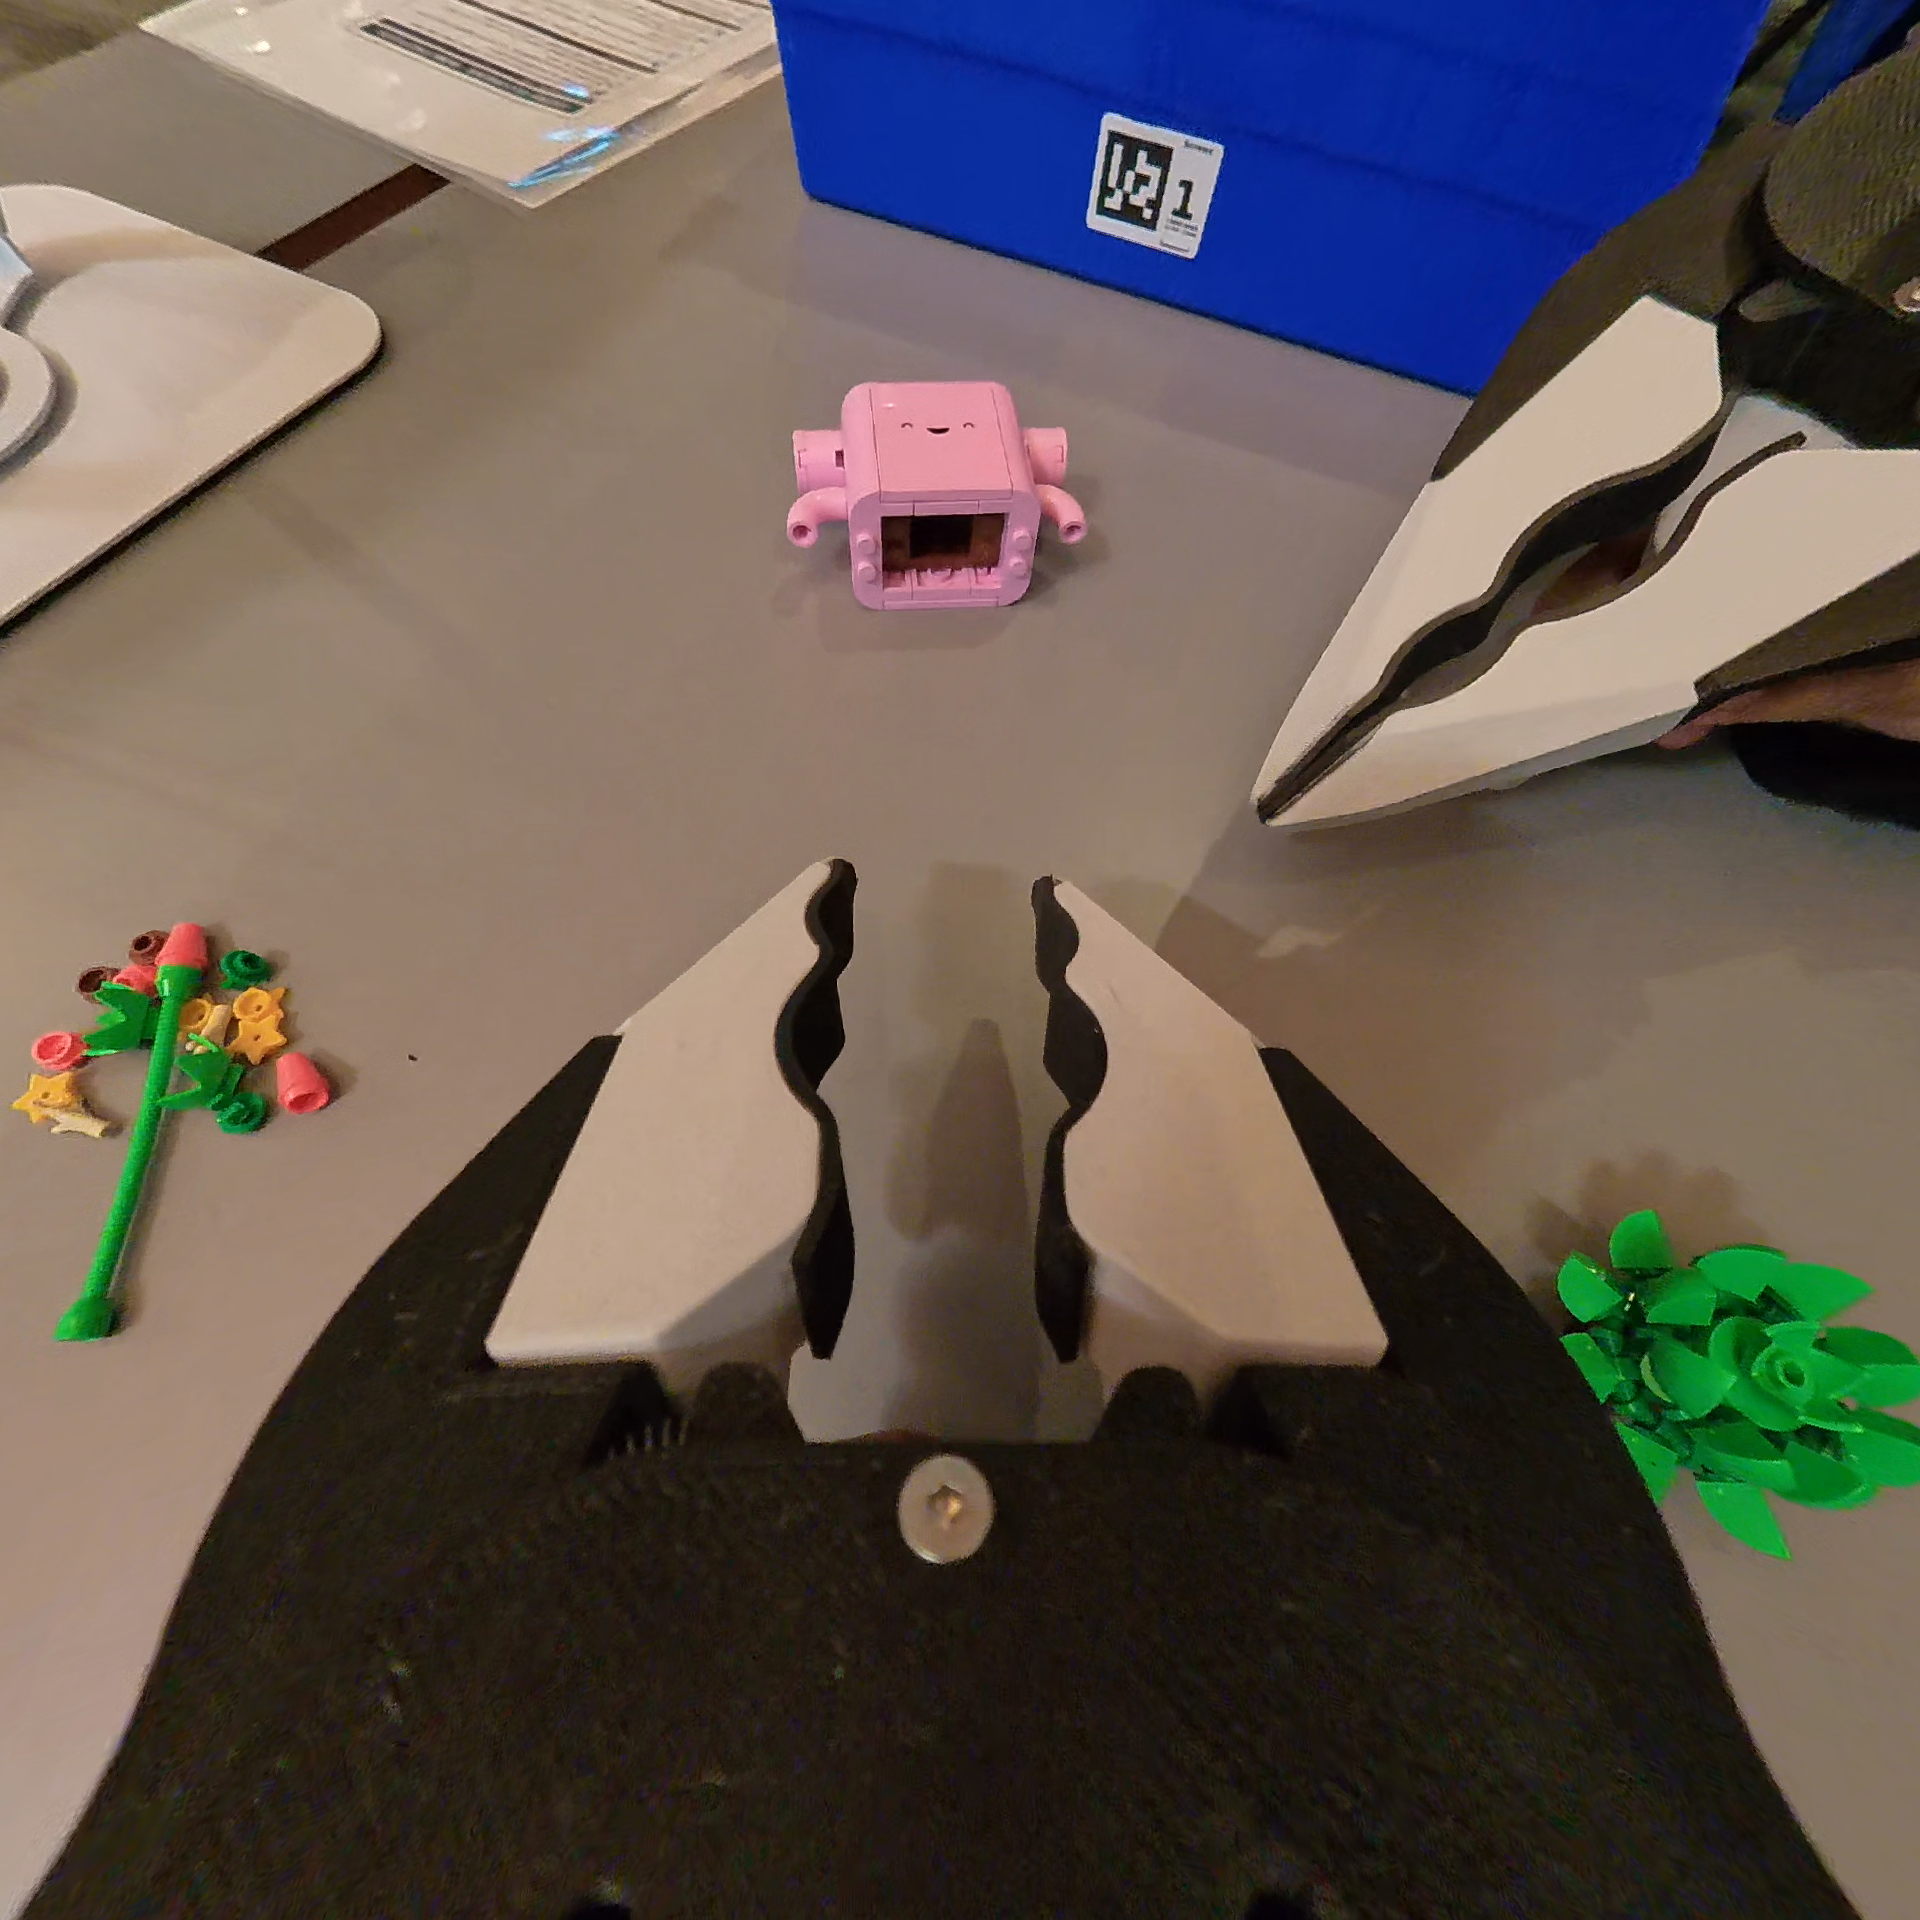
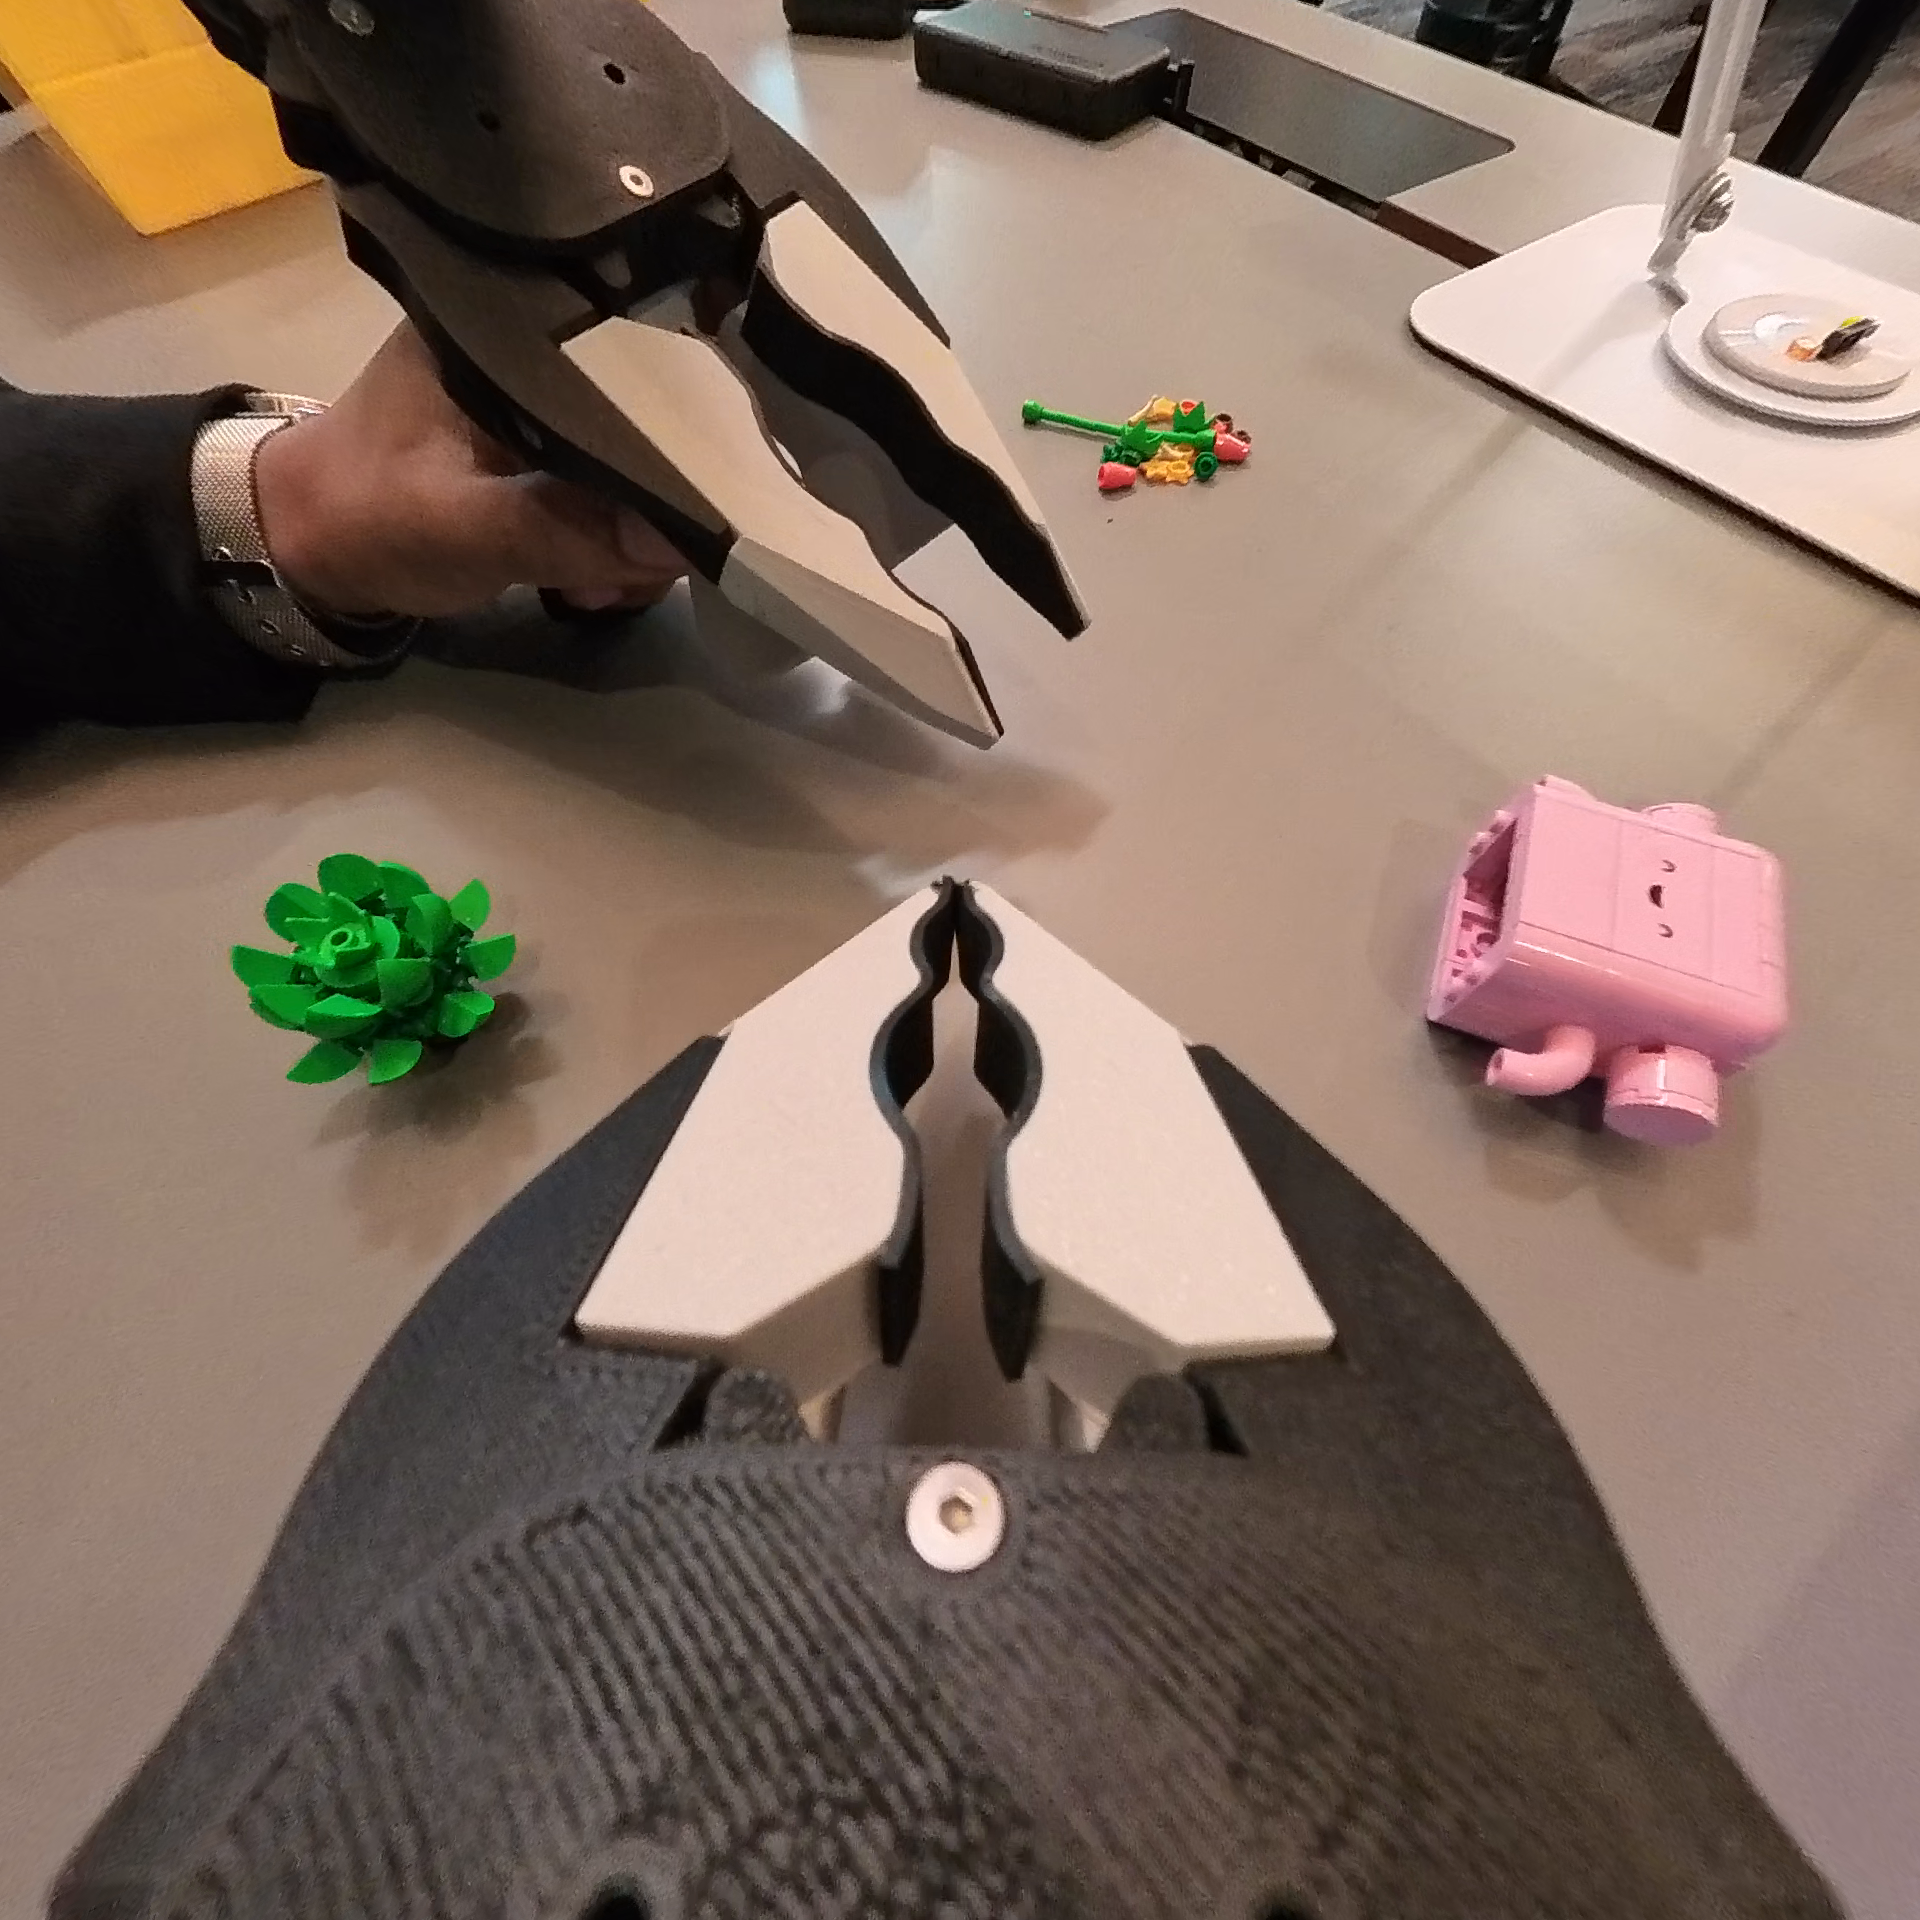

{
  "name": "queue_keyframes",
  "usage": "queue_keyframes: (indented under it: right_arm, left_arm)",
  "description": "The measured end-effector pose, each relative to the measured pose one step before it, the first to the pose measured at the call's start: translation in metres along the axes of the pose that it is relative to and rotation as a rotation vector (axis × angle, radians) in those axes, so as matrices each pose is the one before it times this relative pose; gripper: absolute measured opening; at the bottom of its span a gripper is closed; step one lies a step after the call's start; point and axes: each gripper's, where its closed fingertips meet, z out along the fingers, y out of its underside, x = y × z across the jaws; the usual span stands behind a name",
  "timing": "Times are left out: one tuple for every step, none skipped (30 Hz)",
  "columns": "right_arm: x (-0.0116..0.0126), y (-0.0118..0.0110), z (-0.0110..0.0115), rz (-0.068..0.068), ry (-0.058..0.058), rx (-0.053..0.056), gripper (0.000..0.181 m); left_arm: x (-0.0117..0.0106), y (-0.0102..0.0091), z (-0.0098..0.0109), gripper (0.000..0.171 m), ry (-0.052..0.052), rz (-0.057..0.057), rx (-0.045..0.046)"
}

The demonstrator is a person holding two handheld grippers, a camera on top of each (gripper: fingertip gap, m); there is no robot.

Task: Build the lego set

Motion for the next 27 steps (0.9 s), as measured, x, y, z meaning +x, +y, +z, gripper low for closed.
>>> queue_keyframes:
  right_arm:
    - [-0.00030,0.00018,0.00013,-0.0001,-0.0021,-0.0013,0.000]
    - [-0.00021,0.00014,0.00008,0.0003,-0.0020,-0.0008,0.000]
    - [-0.00008,-0.00004,0.00009,0.0005,-0.0017,-0.0001,0.000]
    - [-0.00011,-0.00002,-0.00005,0.0004,-0.0013,0.0004,0.000]
    - [-0.00016,-0.00016,-0.00008,0.0001,-0.0011,0.0009,0.000]
    - [-0.00011,-0.00014,-0.00015,-0.0002,-0.0010,0.0011,0.000]
    - [-0.00003,-0.00020,-0.00006,-0.0004,-0.0004,0.0011,0.000]
    - [-0.00009,-0.00004,-0.00011,-0.0004,-0.0002,0.0010,0.000]
    - [-0.00011,-0.00014,-0.00002,-0.0004,-0.0002,0.0004,0.000]
    - [-0.00004,0.00013,0.00009,-0.0002,-0.0004,-0.0007,0.000]
    - [-0.00009,0.00019,0.00019,-0.0002,-0.0006,-0.0018,0.000]
    - [-0.00012,0.00033,0.00033,-0.0003,-0.0009,-0.0028,0.000]
    - [-0.00017,0.00038,0.00037,-0.0005,-0.0013,-0.0035,0.000]
    - [-0.00027,0.00053,0.00039,-0.0008,-0.0015,-0.0039,0.000]
    - [-0.00026,0.00048,0.00048,-0.0011,-0.0008,-0.0039,0.000]
    - [-0.00014,0.00038,0.00037,-0.0016,-0.0002,-0.0035,0.000]
    - [-0.00015,0.00035,0.00032,-0.0019,0.0002,-0.0029,0.000]
    - [-0.00011,0.00035,0.00026,-0.0017,0.0006,-0.0026,0.000]
    - [-0.00008,0.00033,0.00026,-0.0014,0.0002,-0.0025,0.000]
    - [-0.00015,0.00032,0.00027,-0.0011,-0.0001,-0.0025,0.000]
    - [-0.00010,0.00021,0.00030,-0.0009,-0.0003,-0.0026,0.000]
    - [-0.00014,0.00043,0.00037,-0.0007,-0.0006,-0.0030,0.000]
    - [-0.00020,0.00041,0.00028,-0.0006,-0.0009,-0.0035,0.000]
    - [-0.00023,0.00046,0.00047,-0.0006,-0.0011,-0.0040,0.000]
    - [-0.00017,0.00052,0.00038,-0.0010,-0.0009,-0.0041,0.000]
    - [-0.00023,0.00048,0.00040,-0.0014,-0.0008,-0.0038,0.000]
    - [-0.00022,0.00043,0.00042,-0.0018,-0.0002,-0.0034,0.000]
  left_arm:
    - [0.00013,-0.00001,0.00002,0.033,0.0022,-0.0015,-0.00026]
    - [0.00006,0.00008,0.00003,0.033,0.0021,-0.0019,-0.00015]
    - [0.00001,0.00010,0.00002,0.033,0.0017,-0.0020,-0.00024]
    - [-0.00002,0.00010,0.00006,0.033,0.0018,-0.0021,-0.00061]
    - [-0.00006,0.00015,0.00008,0.033,0.0019,-0.0022,-0.00131]
    - [0.00000,0.00027,0.00024,0.033,0.0015,-0.0024,-0.00226]
    - [-0.00023,0.00046,0.00050,0.033,0.0012,-0.0031,-0.00383]
    - [-0.00045,0.00089,0.00068,0.034,-0.0001,-0.0048,-0.00729]
    - [-0.00076,0.00131,0.00108,0.034,-0.0008,-0.0062,-0.01125]
    - [-0.00042,0.00148,0.00140,0.035,0.0007,-0.0054,-0.01296]
    - [-0.00013,0.00147,0.00117,0.036,0.0017,-0.0030,-0.01240]
    - [0.00002,0.00120,0.00118,0.037,0.0000,-0.0005,-0.01044]
    - [-0.00003,0.00091,0.00083,0.037,-0.0021,0.0022,-0.00812]
    - [0.00016,0.00073,0.00060,0.037,-0.0036,0.0052,-0.00629]
    - [0.00028,0.00053,0.00049,0.037,-0.0044,0.0079,-0.00553]
    - [0.00045,0.00066,0.00077,0.037,-0.0052,0.0097,-0.00643]
    - [0.00047,0.00090,0.00082,0.037,-0.0060,0.0113,-0.00844]
    - [0.00056,0.00109,0.00108,0.037,-0.0069,0.0131,-0.01043]
    - [0.00065,0.00133,0.00120,0.037,-0.0074,0.0145,-0.01205]
    - [0.00066,0.00135,0.00133,0.037,-0.0079,0.0151,-0.01299]
    - [0.00061,0.00151,0.00142,0.037,-0.0080,0.0149,-0.01394]
    - [0.00056,0.00170,0.00152,0.038,-0.0075,0.0138,-0.01521]
    - [0.00029,0.00183,0.00171,0.039,-0.0083,0.0120,-0.01687]
    - [0.00020,0.00167,0.00151,0.041,-0.0078,0.0106,-0.01526]
    - [0.00023,0.00017,0.00028,0.042,-0.0054,0.0086,-0.00182]
    - [0.00014,-0.00028,-0.00025,0.041,-0.0034,0.0046,0.00219]
    - [0.00009,-0.00010,-0.00008,0.041,0.0001,0.0009,0.00024]
